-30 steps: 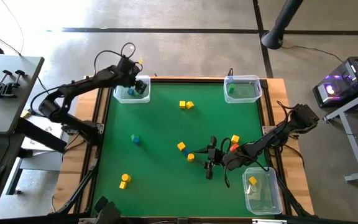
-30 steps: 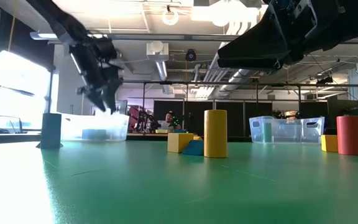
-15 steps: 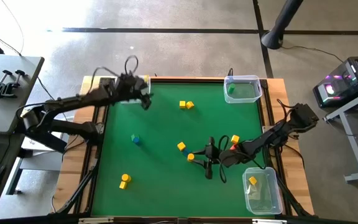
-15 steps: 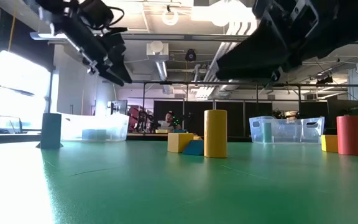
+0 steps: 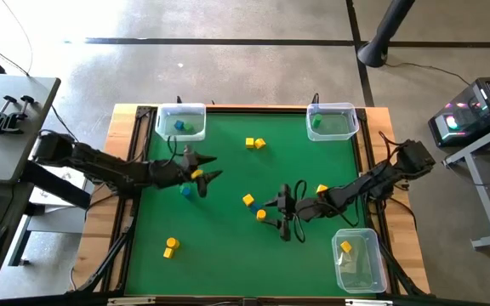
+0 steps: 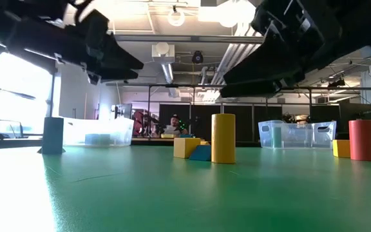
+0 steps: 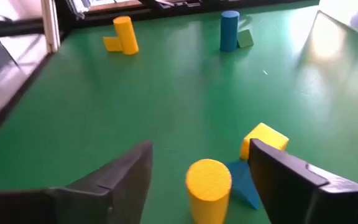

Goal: Sort blocks by size
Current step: Put the yellow cylindrical block into the top right transparent bin

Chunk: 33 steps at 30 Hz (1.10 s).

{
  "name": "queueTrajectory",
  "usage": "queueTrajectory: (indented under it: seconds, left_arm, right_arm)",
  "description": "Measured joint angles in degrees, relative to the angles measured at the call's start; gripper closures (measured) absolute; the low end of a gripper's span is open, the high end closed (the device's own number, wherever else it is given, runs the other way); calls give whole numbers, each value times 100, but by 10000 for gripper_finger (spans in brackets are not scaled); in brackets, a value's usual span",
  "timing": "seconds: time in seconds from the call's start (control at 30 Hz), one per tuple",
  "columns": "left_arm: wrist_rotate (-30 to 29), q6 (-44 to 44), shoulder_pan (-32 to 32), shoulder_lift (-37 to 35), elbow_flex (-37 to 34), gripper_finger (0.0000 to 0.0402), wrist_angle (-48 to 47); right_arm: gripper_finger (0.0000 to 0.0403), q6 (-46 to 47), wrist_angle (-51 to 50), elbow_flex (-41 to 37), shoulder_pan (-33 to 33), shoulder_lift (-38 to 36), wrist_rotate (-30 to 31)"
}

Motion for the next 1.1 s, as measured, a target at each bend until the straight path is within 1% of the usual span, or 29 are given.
queueTrajectory:
  seconds: [0.07, 0.17, 0.23, 0.33, 0.47, 0.53, 0.67, 0.93, 1.1]
  left_arm:
    - [-356, -58, -252, 35, -6, 159, 49]
    - [-826, -186, -505, 77, -4, 159, 49]
    - [-1039, -247, -607, 115, -4, 159, 44]
    - [-1128, -252, -701, 125, -2, 159, 49]
    - [-1208, -248, -742, 134, -2, 159, 70]
    - [-1212, -248, -742, 134, -2, 159, 73]
    - [-1226, -248, -740, 134, -2, 159, 72]
    - [-1224, -250, -740, 134, -2, 159, 73]
    - [-1202, -265, -740, 132, -2, 159, 73]
  right_arm:
    - [135, -277, -132, 1, -27, 1, -13]
    - [131, -612, -184, 2, -43, 151, -56]
    - [131, -679, 66, 2, -43, 343, -203]
    - [131, -706, 544, 2, -42, 690, -192]
    - [136, -706, 1015, 2, -40, 1043, 54]
    - [147, -665, 1126, 2, -43, 1133, 166]
    - [180, -524, 1105, 2, -62, 1198, 174]
    - [278, -511, 1146, 4, -65, 1196, 161]
    - [278, -491, 1096, 4, -49, 1156, 252]
